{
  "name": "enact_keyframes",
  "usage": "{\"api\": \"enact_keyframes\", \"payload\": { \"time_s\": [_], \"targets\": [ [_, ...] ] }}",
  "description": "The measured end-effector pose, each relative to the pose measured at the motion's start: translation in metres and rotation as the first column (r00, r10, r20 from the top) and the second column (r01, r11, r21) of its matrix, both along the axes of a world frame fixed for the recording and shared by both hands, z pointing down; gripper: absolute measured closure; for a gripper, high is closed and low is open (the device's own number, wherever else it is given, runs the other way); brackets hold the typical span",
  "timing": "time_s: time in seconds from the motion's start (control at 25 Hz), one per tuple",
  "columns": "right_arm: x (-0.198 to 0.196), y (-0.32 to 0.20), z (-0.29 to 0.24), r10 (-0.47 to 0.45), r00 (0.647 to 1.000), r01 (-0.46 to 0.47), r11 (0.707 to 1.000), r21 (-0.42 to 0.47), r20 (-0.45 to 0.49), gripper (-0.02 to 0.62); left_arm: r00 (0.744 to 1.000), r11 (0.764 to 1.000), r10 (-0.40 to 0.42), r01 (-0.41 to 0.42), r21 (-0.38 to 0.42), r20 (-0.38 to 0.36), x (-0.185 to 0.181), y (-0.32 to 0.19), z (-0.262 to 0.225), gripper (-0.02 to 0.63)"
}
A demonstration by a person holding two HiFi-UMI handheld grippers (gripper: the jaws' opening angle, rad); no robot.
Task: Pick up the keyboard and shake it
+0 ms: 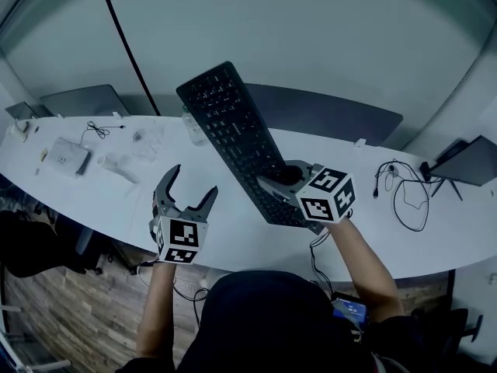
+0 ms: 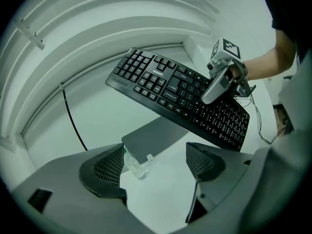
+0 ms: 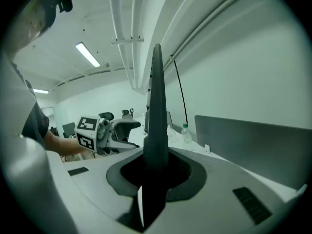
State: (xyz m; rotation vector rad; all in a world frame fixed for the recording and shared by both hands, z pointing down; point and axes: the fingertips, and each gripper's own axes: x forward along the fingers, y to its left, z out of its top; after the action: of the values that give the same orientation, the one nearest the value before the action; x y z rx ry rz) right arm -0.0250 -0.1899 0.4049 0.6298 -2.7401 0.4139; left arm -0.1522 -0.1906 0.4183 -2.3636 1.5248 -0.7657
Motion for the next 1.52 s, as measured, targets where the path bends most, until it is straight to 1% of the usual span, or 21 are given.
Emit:
{"api": "enact_keyframes", "payload": {
  "time_s": [0.12, 0.2, 0.28, 0.36, 0.44, 0.52, 0.6, 0.68, 0.72, 0.88, 1.0, 1.12, 1.2, 1.28, 1.44, 1.52],
  "targets": [
    [-0.003, 0.005, -0.010, -0.009, 0.996, 0.013, 0.999, -0.041, 0.083, 0.508, 0.999, 1.000, 0.026, -0.026, -0.011, -0.036, 0.005, 0.005, 0.002, 0.206],
    [-0.004, 0.007, -0.016, -0.009, 0.992, 0.016, 0.998, -0.054, 0.122, 0.508, 0.997, 0.998, 0.044, -0.046, -0.032, -0.069, 0.010, 0.007, 0.005, 0.206],
    [-0.002, 0.007, -0.022, -0.010, 0.989, 0.019, 0.998, -0.058, 0.147, 0.508, 0.990, 0.995, 0.068, -0.076, -0.063, -0.126, 0.018, 0.009, 0.007, 0.206],
    [0.000, 0.006, -0.029, -0.017, 0.985, 0.029, 0.998, -0.063, 0.174, 0.508, 0.972, 0.987, 0.091, -0.116, -0.107, -0.219, 0.027, 0.011, 0.008, 0.206],
    [-0.001, 0.007, -0.036, -0.028, 0.977, 0.043, 0.997, -0.068, 0.210, 0.508, 0.936, 0.973, 0.118, -0.176, -0.152, -0.332, 0.037, 0.016, 0.007, 0.206],
    [-0.004, 0.010, -0.041, -0.036, 0.969, 0.055, 0.996, -0.070, 0.246, 0.508, 0.889, 0.947, 0.168, -0.265, -0.179, -0.426, 0.048, 0.026, 0.008, 0.206],
    [-0.007, 0.014, -0.046, -0.048, 0.958, 0.071, 0.995, -0.073, 0.283, 0.508, 0.833, 0.916, 0.218, -0.355, -0.188, -0.508, 0.058, 0.038, 0.007, 0.206],
    [-0.007, 0.017, -0.053, -0.061, 0.945, 0.091, 0.993, -0.079, 0.321, 0.508, 0.782, 0.892, 0.238, -0.411, -0.189, -0.576, 0.066, 0.044, 0.003, 0.206],
    [-0.006, 0.018, -0.056, -0.066, 0.938, 0.100, 0.992, -0.083, 0.339, 0.508, 0.762, 0.882, 0.244, -0.432, -0.190, -0.600, 0.069, 0.046, 0.001, 0.206],
    [-0.006, 0.022, -0.070, -0.084, 0.904, 0.136, 0.986, -0.095, 0.419, 0.507, 0.705, 0.845, 0.266, -0.498, -0.193, -0.657, 0.082, 0.055, -0.003, 0.206],
    [-0.008, 0.027, -0.079, -0.098, 0.874, 0.165, 0.981, -0.102, 0.477, 0.508, 0.651, 0.817, 0.278, -0.546, -0.183, -0.706, 0.088, 0.062, -0.006, 0.206],
    [-0.009, 0.030, -0.083, -0.106, 0.847, 0.188, 0.976, -0.107, 0.521, 0.506, 0.600, 0.796, 0.285, -0.582, -0.164, -0.747, 0.093, 0.068, -0.009, 0.206],
    [-0.010, 0.032, -0.085, -0.111, 0.832, 0.201, 0.973, -0.109, 0.543, 0.506, 0.576, 0.780, 0.285, -0.604, -0.164, -0.766, 0.096, 0.072, -0.011, 0.207],
    [-0.011, 0.034, -0.086, -0.116, 0.817, 0.216, 0.970, -0.114, 0.565, 0.507, 0.559, 0.763, 0.281, -0.623, -0.171, -0.780, 0.100, 0.074, -0.014, 0.207],
    [-0.012, 0.036, -0.088, -0.112, 0.790, 0.236, 0.963, -0.131, 0.603, 0.507, 0.505, 0.706, 0.289, -0.686, -0.175, -0.813, 0.109, 0.085, -0.015, 0.207],
    [-0.013, 0.037, -0.088, -0.108, 0.780, 0.245, 0.959, -0.143, 0.616, 0.507, 0.485, 0.685, 0.291, -0.707, -0.174, -0.825, 0.112, 0.089, -0.016, 0.210]
  ]
}}
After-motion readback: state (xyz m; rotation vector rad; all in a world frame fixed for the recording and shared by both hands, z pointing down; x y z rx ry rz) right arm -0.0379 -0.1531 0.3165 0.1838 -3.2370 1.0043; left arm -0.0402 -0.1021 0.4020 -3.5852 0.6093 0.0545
